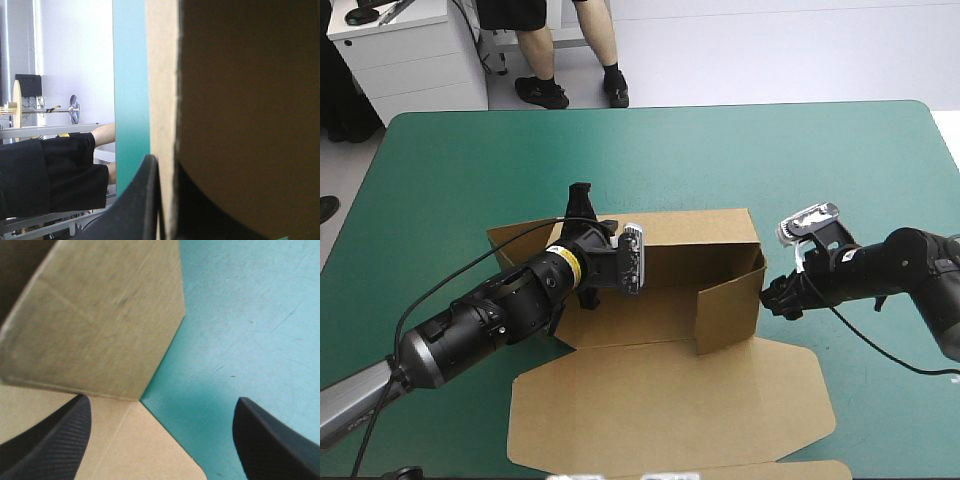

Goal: Fold the box

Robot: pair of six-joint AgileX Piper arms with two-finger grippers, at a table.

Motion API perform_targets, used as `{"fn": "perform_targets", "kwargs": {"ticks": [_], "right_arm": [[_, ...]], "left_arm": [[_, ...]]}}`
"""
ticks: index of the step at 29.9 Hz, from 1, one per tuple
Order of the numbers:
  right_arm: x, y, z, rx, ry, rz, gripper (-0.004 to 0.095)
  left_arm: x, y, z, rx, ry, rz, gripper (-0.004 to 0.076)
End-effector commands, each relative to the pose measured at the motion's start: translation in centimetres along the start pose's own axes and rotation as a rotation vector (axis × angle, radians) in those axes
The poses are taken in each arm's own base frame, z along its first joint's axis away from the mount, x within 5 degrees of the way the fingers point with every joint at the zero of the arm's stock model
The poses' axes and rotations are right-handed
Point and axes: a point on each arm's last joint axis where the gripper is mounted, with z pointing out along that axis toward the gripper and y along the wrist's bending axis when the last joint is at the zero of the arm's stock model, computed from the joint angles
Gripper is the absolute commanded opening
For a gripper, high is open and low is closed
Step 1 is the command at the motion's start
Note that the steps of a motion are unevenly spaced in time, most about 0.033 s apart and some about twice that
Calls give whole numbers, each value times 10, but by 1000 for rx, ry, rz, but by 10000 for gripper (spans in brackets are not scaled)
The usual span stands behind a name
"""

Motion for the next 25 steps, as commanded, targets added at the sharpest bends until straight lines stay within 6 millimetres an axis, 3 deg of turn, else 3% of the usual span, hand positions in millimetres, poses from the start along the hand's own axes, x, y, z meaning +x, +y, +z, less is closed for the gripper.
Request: {"fn": "perform_targets", "kwargs": {"ticks": [1,12,25], "right_arm": [[-6,6,-11,-25,-67,-35,714],[-22,13,6,-190,-174,-27,714],[-27,12,7,-148,-226,-48,714]], "left_arm": [[-4,8,-10,-34,-32,-26,-8],[-5,8,-10,-30,-38,-37,-8],[-8,-5,5,52,-12,-67,-8]]}}
